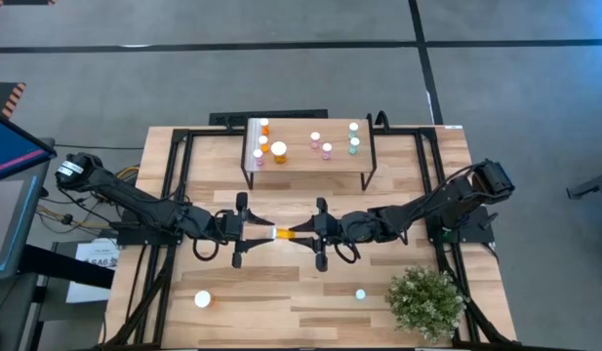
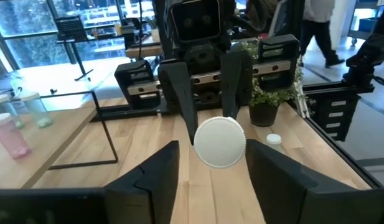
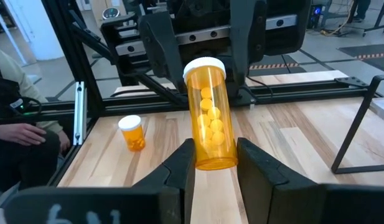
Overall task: Pick and place medicine bottles onto shelf by color
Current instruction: Put the small orange pill bottle on the shelf
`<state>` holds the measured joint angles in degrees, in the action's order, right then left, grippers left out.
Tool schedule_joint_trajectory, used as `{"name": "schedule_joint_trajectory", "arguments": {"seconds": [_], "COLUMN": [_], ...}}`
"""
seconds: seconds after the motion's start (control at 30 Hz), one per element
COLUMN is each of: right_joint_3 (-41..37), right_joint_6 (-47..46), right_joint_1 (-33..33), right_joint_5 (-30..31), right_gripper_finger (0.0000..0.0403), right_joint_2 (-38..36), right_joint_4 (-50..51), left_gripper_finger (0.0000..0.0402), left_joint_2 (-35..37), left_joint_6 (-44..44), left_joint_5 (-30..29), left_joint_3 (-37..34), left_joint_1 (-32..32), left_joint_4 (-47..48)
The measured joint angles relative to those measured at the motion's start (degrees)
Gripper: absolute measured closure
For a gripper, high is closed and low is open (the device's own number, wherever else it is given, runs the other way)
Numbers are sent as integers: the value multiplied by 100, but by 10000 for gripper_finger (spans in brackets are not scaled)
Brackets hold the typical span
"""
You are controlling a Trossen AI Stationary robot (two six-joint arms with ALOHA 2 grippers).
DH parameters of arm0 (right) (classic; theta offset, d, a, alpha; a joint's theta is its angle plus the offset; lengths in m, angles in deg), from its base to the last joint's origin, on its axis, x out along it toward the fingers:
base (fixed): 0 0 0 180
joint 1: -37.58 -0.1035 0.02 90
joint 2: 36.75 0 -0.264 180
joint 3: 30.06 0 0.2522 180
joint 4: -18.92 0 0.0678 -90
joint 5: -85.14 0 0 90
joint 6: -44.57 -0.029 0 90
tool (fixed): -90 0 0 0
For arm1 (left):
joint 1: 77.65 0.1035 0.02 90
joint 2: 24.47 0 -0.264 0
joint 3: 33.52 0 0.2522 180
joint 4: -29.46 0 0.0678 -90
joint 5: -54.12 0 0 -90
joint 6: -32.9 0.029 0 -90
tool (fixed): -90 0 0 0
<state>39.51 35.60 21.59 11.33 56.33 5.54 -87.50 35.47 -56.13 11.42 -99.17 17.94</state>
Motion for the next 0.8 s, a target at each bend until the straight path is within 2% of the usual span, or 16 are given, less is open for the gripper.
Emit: {"name": "schedule_joint_trajectory", "arguments": {"seconds": [0.17, 0.37, 0.8], "right_joint_3": [0, 0, 0], "right_joint_6": [4, 2, -4], "right_joint_1": [0, 0, -11], "right_joint_5": [2, 4, 6], "right_gripper_finger": [290, 290, 290], "right_joint_2": [0, 0, 0], "right_joint_4": [1, 34, 143], "left_gripper_finger": [213, 216, 253], "left_joint_2": [-168, -648, -693], "left_joint_6": [0, 20, 76], "left_joint_5": [221, 450, 453], "left_joint_3": [70, 541, 768], "left_joint_1": [147, 321, 282], "left_joint_4": [-165, 296, 689]}}
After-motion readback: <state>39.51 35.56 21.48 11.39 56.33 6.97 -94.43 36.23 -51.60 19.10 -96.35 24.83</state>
